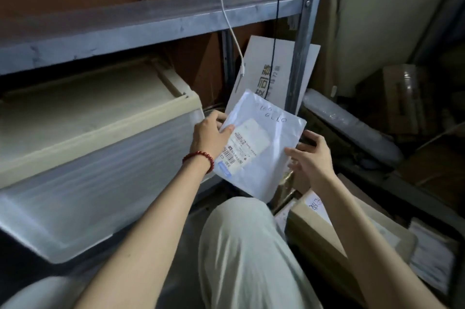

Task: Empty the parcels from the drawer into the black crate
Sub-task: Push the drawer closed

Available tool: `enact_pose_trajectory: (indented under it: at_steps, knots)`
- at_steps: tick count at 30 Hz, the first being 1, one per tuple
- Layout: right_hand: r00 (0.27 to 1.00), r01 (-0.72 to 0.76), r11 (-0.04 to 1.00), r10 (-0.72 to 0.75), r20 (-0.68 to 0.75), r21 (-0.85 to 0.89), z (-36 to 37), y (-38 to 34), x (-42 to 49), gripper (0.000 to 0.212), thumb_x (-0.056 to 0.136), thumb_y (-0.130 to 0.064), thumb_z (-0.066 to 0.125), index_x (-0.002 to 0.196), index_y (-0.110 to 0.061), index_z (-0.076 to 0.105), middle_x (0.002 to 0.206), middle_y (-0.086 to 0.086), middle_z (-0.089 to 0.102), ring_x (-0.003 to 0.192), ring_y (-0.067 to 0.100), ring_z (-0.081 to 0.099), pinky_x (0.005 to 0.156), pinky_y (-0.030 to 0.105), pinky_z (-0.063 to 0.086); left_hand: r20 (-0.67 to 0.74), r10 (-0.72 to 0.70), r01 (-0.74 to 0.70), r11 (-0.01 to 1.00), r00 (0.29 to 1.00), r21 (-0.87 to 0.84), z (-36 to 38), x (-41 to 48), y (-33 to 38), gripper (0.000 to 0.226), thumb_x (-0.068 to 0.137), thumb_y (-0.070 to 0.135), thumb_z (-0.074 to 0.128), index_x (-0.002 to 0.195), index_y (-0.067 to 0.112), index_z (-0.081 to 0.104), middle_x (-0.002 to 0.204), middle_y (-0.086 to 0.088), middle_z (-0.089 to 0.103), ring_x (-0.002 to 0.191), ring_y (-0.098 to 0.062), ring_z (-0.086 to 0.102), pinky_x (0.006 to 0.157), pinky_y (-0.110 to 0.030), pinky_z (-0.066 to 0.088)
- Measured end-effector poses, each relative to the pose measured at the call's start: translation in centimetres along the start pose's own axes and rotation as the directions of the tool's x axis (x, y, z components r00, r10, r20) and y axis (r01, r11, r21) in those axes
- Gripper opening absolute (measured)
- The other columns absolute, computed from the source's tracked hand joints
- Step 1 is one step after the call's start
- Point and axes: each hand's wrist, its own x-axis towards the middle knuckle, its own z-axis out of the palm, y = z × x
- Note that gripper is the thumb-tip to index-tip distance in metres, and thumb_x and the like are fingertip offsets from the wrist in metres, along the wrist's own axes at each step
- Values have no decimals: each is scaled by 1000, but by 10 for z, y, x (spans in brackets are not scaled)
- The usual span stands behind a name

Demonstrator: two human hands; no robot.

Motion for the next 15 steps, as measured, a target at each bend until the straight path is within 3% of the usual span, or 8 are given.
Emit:
enact_pose_trajectory:
  at_steps: [2, 4, 8, 10, 13, 15]
  knots:
    - [995, -6, 999, 2, -105, -37, -12, 7, 12, 47, 77, -1, 74, 106, -27, 49, 103, 1, 63, 91, 17, 65, 59, 24, 54, 86, -18, 19, 1000, 996, -12, 25, 13, 7, 15, 89, 24, 64, 102, 22, 56, 96, 2, 66, 78, -10, 63, 56, -14, 45]
    - [984, -27, 996, 11, -176, -89, -24, 16, 30, 40, 78, -2, 75, 103, -24, 52, 104, 1, 64, 92, 16, 63, 67, 27, 55, 172, -13, 8, 1000, 985, 30, 52, 26, 10, 28, 86, 21, 67, 112, 17, 58, 110, -2, 66, 91, -16, 63, 70, -22, 50]
    - [952, -88, 989, 48, -303, -121, -49, 31, 71, 27, 82, -3, 71, 95, -24, 61, 104, 3, 67, 82, 9, 61, 76, 32, 55, 383, 2, -34, 996, 924, 77, 104, 45, 14, 54, 84, 21, 71, 133, 14, 50, 129, -6, 57, 114, -22, 55, 92, -31, 47]
    - [944, -108, 986, 61, -323, -128, -61, 36, 92, 28, 84, -3, 69, 103, -22, 66, 109, 4, 67, 90, 13, 63, 80, 32, 55, 452, 33, -90, 990, 891, 104, 129, 55, 19, 60, 84, 23, 70, 138, 16, 45, 136, -7, 50, 124, -23, 46, 102, -32, 38]
    - [949, -120, 972, 52, -312, -203, -78, 40, 113, 48, 82, -2, 70, 127, -17, 61, 123, 4, 63, 108, 18, 60, 95, 34, 50, 488, 63, -128, 987, 870, 100, 163, 70, 27, 64, 84, 25, 70, 141, 19, 41, 139, -7, 46, 127, -24, 42, 103, -32, 34]
    - [953, -108, 952, 17, -304, -286, -90, 42, 120, 60, 78, -5, 75, 133, -16, 55, 129, 3, 60, 114, 18, 57, 97, 31, 47, 532, 62, -119, 990, 845, 74, 183, 77, 29, 68, 83, 26, 72, 142, 21, 39, 141, -7, 44, 129, -24, 40, 104, -33, 34]
